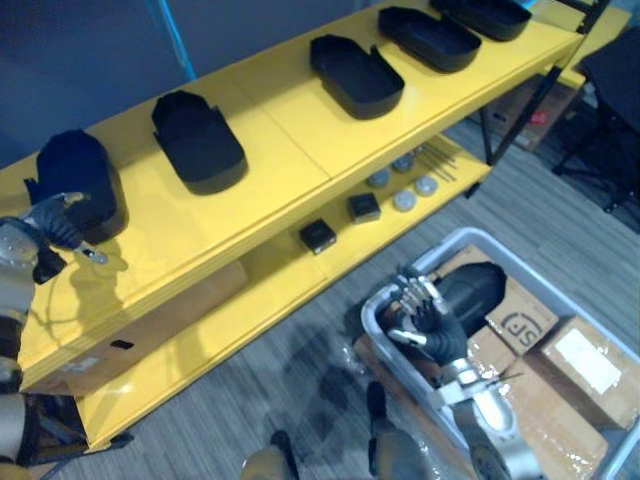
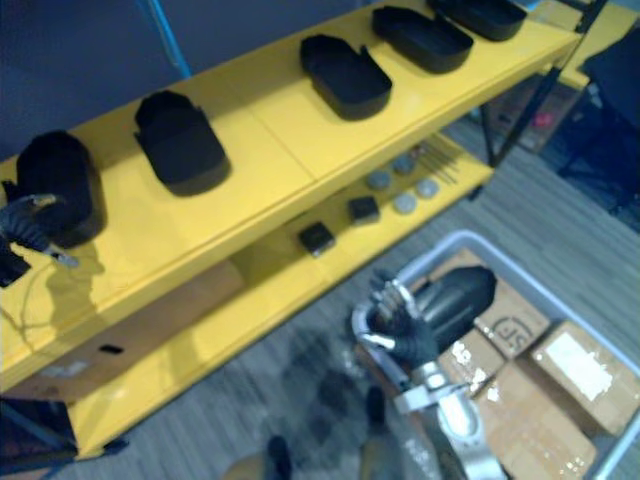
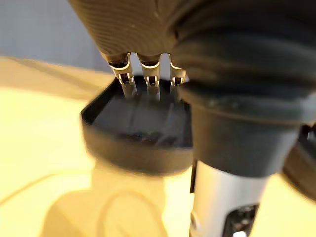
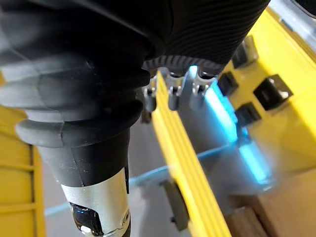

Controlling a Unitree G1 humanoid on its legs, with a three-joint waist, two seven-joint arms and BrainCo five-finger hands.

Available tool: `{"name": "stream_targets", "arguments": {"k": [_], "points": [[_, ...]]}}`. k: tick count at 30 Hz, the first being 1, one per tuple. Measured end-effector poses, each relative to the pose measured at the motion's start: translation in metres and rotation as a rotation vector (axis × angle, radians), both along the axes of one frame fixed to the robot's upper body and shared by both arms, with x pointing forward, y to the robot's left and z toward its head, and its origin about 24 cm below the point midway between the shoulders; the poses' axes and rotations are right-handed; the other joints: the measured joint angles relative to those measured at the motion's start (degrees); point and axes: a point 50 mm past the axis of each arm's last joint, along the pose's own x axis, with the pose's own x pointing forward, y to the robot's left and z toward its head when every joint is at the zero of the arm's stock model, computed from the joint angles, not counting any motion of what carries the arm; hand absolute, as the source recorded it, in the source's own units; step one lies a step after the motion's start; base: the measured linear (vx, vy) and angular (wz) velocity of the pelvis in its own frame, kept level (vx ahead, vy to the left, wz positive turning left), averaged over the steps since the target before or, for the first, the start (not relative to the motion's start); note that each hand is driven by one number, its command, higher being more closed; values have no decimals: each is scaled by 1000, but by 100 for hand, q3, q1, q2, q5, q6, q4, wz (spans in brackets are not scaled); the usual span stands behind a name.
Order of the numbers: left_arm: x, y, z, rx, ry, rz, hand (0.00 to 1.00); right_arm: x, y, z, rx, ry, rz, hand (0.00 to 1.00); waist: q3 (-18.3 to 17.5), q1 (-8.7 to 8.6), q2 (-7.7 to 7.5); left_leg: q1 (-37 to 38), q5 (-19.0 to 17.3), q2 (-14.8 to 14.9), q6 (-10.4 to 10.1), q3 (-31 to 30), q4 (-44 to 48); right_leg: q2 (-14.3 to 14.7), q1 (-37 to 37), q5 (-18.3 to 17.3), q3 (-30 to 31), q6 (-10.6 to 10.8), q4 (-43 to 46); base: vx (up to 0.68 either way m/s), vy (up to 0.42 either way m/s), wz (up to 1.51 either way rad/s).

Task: Walk over and take plastic housings, then place them on the shelf

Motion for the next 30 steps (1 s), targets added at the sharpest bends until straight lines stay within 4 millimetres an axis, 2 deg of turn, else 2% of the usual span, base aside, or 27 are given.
{"name": "stream_targets", "arguments": {"k": [3, 8, 12, 18, 30], "points": [[0, 2, 2, 12, -21, 18, 0, 0, -1, 0, -3, -1, 1, 0, 4, -10, 6, -3, -4, 3, -5, 5, 10, 1, -3, 0, 0, 0, 5, 0, 0, 0], [-6, 15, -11, 2, 26, 118, 0, 1, -1, 1, 1, -4, 3, 0, 4, -61, 6, -26, -31, 17, -39, 12, 81, 5, -14, -24, 10, -33, 44, -23, -4, 0], [-8, 18, -13, -10, 37, 145, 0, 2, -1, 2, 1, -8, 3, 0, 9, -71, 5, -126, -39, 25, -40, 10, 132, 5, -116, -39, 14, -51, 110, -54, -14, 1], [-9, 18, -31, -90, 147, 142, 0, 4, 0, 4, -8, -19, 15, 0, 32, -102, 22, -142, -83, 112, -51, 16, 267, 81, -115, -65, 28, -87, 176, -33, -18, -2], [-8, 15, -33, -119, 193, 90, 0, 4, 1, 4, 0, -9, 31, 0, 92, -115, 109, -103, -81, 148, -53, 108, 216, 109, -136, -74, 55, -100, 180, -3, -2, -1]]}}
